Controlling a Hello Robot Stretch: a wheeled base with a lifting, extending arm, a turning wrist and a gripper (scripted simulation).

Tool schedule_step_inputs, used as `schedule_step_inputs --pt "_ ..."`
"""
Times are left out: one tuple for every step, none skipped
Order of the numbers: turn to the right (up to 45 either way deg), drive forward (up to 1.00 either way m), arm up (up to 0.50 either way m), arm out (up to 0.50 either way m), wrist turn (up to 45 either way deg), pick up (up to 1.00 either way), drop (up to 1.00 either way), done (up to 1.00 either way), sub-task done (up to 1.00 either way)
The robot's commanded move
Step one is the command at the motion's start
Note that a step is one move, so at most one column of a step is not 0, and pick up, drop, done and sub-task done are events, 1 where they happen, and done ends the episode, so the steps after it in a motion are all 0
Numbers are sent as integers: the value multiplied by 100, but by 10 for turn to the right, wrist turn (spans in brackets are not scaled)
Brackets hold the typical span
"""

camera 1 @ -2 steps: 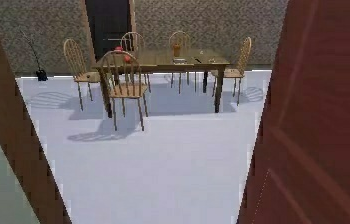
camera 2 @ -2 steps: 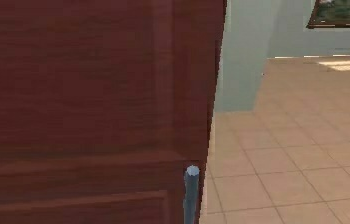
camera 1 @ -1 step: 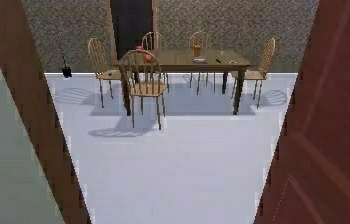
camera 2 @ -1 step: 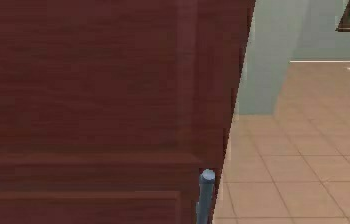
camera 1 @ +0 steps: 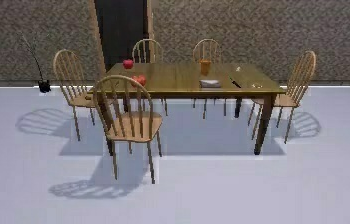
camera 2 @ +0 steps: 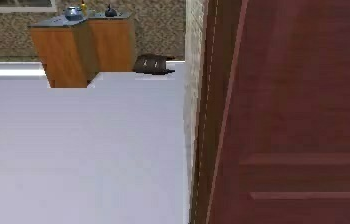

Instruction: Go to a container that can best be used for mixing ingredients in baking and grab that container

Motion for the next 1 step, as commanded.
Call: schedule_step_inputs --pt "450 0 0 0 0 0 0 0 0"
